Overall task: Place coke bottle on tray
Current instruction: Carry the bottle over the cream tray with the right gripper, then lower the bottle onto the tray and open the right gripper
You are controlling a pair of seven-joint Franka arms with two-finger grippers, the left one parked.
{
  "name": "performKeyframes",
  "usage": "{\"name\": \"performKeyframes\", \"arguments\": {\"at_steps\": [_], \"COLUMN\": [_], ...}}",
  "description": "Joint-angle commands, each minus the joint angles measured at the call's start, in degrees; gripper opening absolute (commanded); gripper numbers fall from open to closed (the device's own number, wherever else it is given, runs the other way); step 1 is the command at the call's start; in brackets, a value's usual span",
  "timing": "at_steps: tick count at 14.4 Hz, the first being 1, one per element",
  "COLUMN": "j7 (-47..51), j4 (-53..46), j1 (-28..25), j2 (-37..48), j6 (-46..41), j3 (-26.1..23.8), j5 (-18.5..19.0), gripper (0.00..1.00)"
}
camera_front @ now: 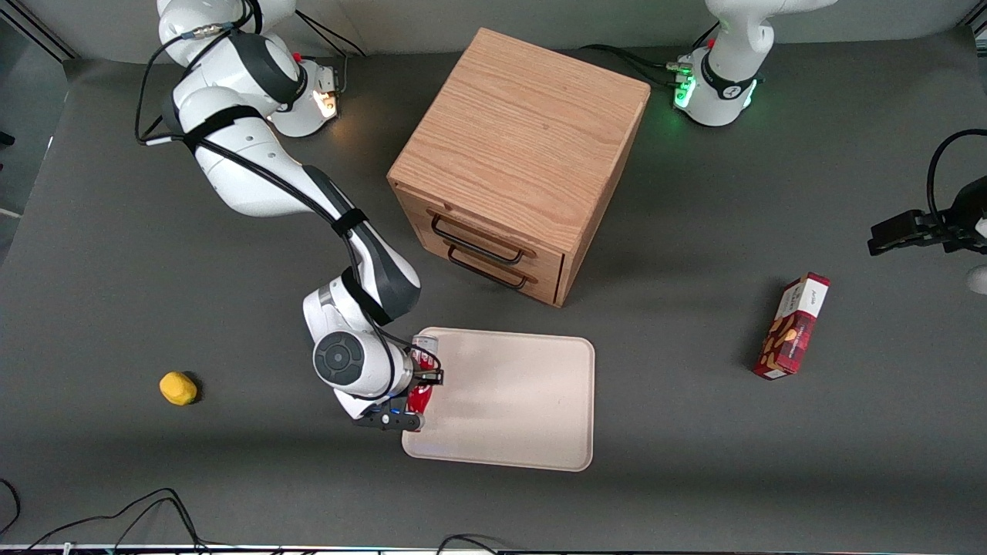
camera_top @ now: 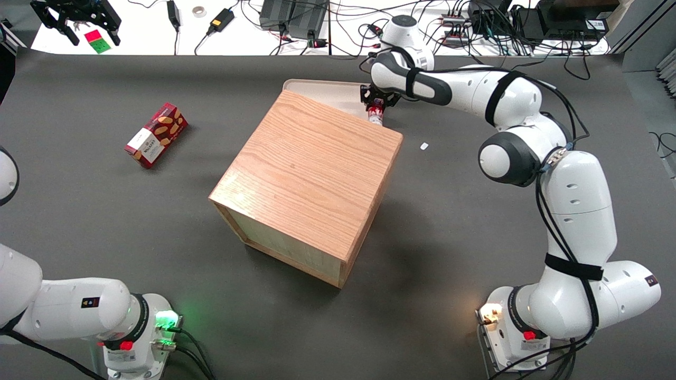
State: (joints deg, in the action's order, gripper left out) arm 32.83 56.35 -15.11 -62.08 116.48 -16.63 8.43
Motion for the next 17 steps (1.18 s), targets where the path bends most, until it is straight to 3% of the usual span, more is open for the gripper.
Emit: {"name": "performKeyframes", "arguments": {"at_steps": [1,5,7,8,9,10,11,12,17], "j7": [-0.8,-1.0,-1.0,-1.0,-1.1,-0.8,-0.8,-0.8,-0.9], "j4": [-3.0,-2.0,-1.3,-1.3,-1.3,-1.3,-1.2,-0.9,2.7], "j1": [-0.9,-1.1,-1.4,-1.4,-1.4,-1.5,-1.5,-1.5,-0.4], "j2": [-0.9,-2.7,-3.0,-2.9,-2.9,-2.9,-2.9,-2.8,3.8], "j6": [0.1,5.1,6.2,6.2,6.2,6.2,6.2,6.3,4.5], "j3": [0.9,1.3,1.8,1.8,1.8,1.8,1.8,1.8,1.8], "j5": [-1.0,-0.9,-0.9,-0.9,-0.9,-0.9,-0.9,-0.8,-1.0], "gripper": [0.0,0.0,0.06,0.22,0.3,0.53,0.95,1.0,1.0]}}
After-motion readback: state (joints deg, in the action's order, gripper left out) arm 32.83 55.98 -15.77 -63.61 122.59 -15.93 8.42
